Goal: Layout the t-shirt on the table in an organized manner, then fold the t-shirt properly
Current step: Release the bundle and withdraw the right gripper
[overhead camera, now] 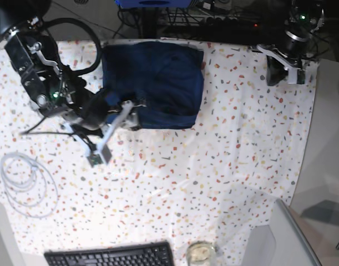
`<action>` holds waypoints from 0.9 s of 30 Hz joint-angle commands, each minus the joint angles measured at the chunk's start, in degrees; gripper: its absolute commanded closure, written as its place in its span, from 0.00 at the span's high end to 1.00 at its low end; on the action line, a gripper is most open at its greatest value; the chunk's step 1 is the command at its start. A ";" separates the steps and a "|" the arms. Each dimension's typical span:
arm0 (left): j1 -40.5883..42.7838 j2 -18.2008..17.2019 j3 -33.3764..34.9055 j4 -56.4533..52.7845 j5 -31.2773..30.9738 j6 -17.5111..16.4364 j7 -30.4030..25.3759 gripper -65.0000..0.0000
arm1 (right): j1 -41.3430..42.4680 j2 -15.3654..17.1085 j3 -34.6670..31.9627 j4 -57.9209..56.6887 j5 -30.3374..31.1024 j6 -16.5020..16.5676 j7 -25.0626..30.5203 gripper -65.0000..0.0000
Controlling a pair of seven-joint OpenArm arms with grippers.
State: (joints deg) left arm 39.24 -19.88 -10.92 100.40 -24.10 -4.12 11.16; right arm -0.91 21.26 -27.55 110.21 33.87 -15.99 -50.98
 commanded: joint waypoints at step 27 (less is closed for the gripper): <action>-21.62 9.73 15.62 -16.75 -18.23 -2.52 15.96 0.78 | -16.72 4.37 19.07 -7.05 0.73 14.10 14.54 0.00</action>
State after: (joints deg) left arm 17.93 -9.85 4.86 83.05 -42.02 -6.28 27.46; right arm -18.00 24.67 -8.99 102.45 34.35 -2.24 -37.45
